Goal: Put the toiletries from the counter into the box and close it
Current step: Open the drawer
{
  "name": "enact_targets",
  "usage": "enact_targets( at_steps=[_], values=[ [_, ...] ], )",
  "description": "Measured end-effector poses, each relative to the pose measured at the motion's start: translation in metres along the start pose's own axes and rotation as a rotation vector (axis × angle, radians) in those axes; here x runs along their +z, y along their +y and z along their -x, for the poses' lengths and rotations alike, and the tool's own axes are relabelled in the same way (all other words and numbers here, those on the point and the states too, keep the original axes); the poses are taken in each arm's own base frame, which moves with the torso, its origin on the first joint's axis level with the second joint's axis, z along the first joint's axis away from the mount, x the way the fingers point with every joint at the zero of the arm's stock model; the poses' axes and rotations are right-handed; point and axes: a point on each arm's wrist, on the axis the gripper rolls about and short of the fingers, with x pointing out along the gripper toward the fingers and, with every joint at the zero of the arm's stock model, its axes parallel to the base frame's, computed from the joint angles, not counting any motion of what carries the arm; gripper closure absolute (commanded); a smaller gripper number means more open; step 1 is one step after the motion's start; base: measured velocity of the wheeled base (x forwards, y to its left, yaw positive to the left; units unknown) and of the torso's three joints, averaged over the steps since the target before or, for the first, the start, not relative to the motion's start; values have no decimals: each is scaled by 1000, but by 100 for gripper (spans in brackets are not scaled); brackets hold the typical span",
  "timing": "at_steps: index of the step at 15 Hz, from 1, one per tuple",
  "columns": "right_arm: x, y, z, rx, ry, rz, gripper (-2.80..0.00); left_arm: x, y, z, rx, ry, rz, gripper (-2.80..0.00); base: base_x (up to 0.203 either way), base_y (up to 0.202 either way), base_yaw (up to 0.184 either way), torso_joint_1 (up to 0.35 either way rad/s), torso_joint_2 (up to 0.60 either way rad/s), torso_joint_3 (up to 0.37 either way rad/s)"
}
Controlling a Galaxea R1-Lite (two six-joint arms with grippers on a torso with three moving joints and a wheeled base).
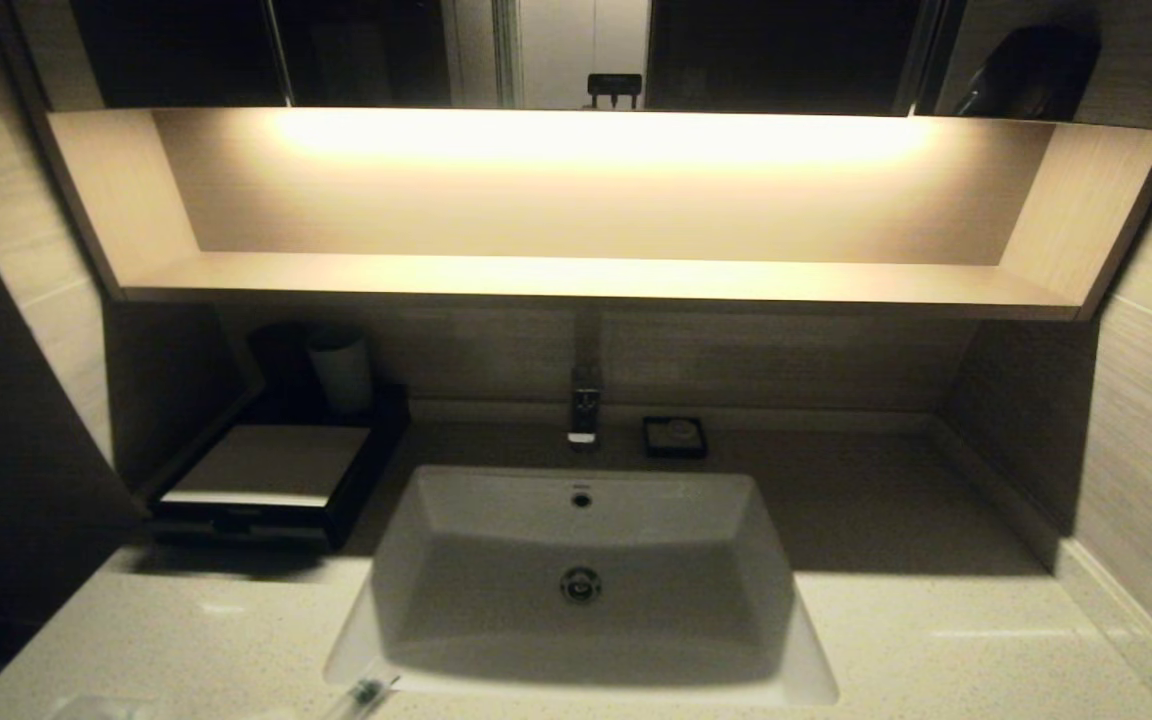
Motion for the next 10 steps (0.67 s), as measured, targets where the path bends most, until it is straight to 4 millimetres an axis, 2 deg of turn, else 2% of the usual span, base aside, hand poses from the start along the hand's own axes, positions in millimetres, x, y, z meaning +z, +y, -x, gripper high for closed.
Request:
enact_targets(
  at_steps=[10],
  values=[
    [0,0,0,0,0,0,0,0,0,0,0,0,0,0,0,0,0,0,0,0]
  ],
)
